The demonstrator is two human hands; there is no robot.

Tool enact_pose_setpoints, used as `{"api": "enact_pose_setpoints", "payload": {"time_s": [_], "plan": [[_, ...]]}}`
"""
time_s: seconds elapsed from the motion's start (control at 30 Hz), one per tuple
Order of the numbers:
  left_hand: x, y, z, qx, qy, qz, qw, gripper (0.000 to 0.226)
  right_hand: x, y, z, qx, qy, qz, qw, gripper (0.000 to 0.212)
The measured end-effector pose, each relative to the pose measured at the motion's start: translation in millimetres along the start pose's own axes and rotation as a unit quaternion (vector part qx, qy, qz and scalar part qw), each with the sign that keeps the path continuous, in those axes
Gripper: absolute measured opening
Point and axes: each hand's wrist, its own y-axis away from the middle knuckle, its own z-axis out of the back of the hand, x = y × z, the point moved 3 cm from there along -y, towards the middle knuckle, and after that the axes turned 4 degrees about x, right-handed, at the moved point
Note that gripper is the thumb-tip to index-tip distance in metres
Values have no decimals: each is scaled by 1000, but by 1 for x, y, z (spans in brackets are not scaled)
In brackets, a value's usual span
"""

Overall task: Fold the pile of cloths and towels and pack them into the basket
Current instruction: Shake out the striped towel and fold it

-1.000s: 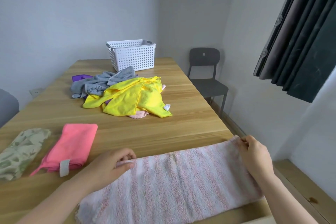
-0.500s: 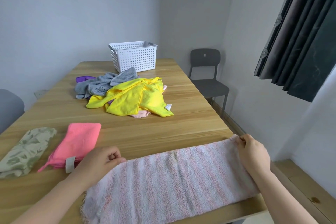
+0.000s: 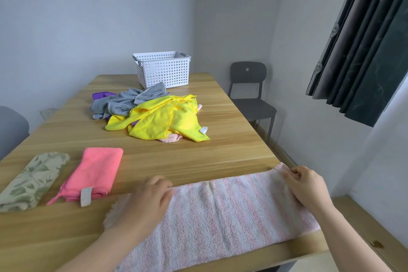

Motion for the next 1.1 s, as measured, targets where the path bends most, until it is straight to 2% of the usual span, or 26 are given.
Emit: {"api": "enact_pose_setpoints", "payload": {"time_s": [0.07, 0.1, 0.23, 0.3, 0.37, 0.43, 0.5, 0.57, 0.6, 0.63, 0.8, 0.9, 1.1], "plan": [[-12, 8, -16, 64, -7, 9, 998, 110, -4, 4, 3, 5, 34, 5, 999, 24], [-14, 10, -22, 96, -34, 19, 995, 122, -4, 6, 5, 4, 50, 8, 999, 25], [-11, 5, -28, 185, -92, 45, 977, 119, 5, 12, 22, -41, 60, 35, 997, 28], [-11, 2, -26, 199, -103, 41, 974, 114, 16, 11, 31, -67, 69, 58, 994, 27], [-12, 1, -24, 184, -89, 32, 978, 116, 29, 11, 37, -69, 64, 75, 993, 30], [-16, 5, -21, 127, -42, 21, 991, 117, 45, 14, 39, -54, 57, 101, 992, 34], [-21, 13, -8, 53, 60, 26, 996, 100, 68, 20, 40, -27, 56, 135, 989, 35], [-23, 20, 7, -22, 165, 54, 985, 51, 94, 27, 37, 10, 57, 166, 984, 37], [-21, 24, 14, -58, 214, 62, 973, 31, 108, 32, 34, 28, 56, 181, 981, 41], [-19, 28, 21, -85, 258, 72, 960, 24, 122, 37, 32, 47, 51, 188, 980, 43], [8, 51, 38, -122, 426, 143, 885, 27, 185, 68, 14, 135, 30, 203, 969, 37], [24, 63, 43, -120, 499, 195, 836, 23, 217, 94, -9, 202, -5, 192, 961, 31], [52, 84, 41, -90, 615, 294, 726, 19, 253, 144, -67, 278, -56, 212, 935, 37]]}}
